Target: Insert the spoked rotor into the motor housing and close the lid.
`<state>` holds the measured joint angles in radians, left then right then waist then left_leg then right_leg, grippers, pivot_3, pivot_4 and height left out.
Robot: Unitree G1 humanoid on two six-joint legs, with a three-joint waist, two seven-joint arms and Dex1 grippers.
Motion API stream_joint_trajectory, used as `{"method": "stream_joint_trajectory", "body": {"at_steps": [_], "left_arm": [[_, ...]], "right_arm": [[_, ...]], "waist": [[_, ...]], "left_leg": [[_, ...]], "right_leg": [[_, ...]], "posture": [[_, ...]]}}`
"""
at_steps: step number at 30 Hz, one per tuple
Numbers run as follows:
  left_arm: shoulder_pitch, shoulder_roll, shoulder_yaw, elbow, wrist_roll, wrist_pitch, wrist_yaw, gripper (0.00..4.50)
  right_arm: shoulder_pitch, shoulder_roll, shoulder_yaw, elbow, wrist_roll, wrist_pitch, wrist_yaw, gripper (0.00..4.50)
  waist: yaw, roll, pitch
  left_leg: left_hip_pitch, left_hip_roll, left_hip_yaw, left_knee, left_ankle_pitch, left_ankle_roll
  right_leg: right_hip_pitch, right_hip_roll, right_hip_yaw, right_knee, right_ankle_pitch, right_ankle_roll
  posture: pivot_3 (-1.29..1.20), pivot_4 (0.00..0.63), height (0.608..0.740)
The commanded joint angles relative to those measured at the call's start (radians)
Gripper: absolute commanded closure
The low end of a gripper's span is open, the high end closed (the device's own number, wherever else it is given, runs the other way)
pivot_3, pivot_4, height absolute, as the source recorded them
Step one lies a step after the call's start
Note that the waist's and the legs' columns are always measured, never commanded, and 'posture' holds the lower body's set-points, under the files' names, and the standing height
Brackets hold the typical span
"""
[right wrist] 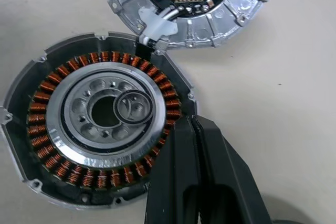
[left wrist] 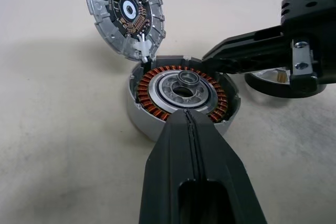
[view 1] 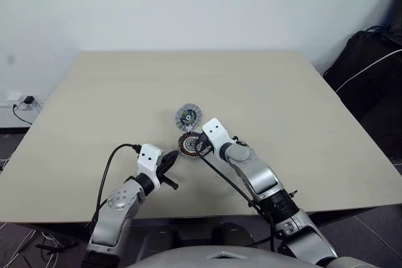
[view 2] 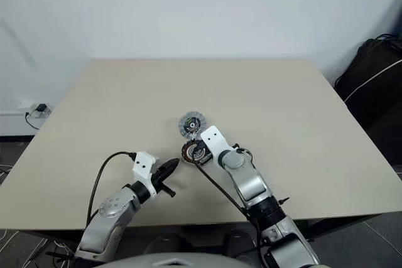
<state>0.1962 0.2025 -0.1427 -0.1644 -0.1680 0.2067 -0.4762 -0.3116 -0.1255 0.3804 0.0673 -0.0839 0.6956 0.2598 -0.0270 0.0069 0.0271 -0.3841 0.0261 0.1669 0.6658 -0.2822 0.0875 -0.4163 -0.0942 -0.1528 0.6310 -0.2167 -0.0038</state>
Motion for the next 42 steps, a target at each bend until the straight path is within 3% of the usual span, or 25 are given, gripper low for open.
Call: {"method": "stream_joint_trajectory", "body": {"at_steps": [1, 30, 42], "left_arm": [[-0.002, -0.003, -0.001, -0.046, -0.007, -0.024, 0.004, 4.50], [-0.003, -0.007, -0.010, -0.018, -0.005, -0.017, 0.016, 4.50], [-0.006, -0.005, -0.015, -0.015, -0.001, -0.015, 0.015, 4.50]], "right_arm": [[-0.026, 0.008, -0.003, 0.001, -0.013, -0.025, 0.001, 4.45], [-0.016, 0.033, 0.026, 0.029, -0.023, -0.099, 0.113, 4.45], [-0.005, 0.059, -0.013, 0.024, -0.025, -0.169, 0.047, 4.45]], "waist": [[0.000, 0.000, 0.000], [-0.007, 0.000, 0.000], [-0.008, 0.000, 0.000]], "left_leg": [[0.000, 0.000, 0.000, 0.000, 0.000, 0.000], [0.000, 0.000, 0.000, -0.002, 0.001, -0.001], [0.000, 0.000, 0.001, -0.003, 0.001, -0.002]], "right_leg": [[0.000, 0.000, 0.000, 0.000, 0.000, 0.000], [-0.001, 0.000, 0.000, 0.000, -0.001, -0.001], [-0.002, 0.000, 0.000, 0.001, -0.001, -0.001]], "posture": [[0.00, 0.000, 0.740], [0.00, 0.000, 0.740], [0.00, 0.000, 0.740]]}}
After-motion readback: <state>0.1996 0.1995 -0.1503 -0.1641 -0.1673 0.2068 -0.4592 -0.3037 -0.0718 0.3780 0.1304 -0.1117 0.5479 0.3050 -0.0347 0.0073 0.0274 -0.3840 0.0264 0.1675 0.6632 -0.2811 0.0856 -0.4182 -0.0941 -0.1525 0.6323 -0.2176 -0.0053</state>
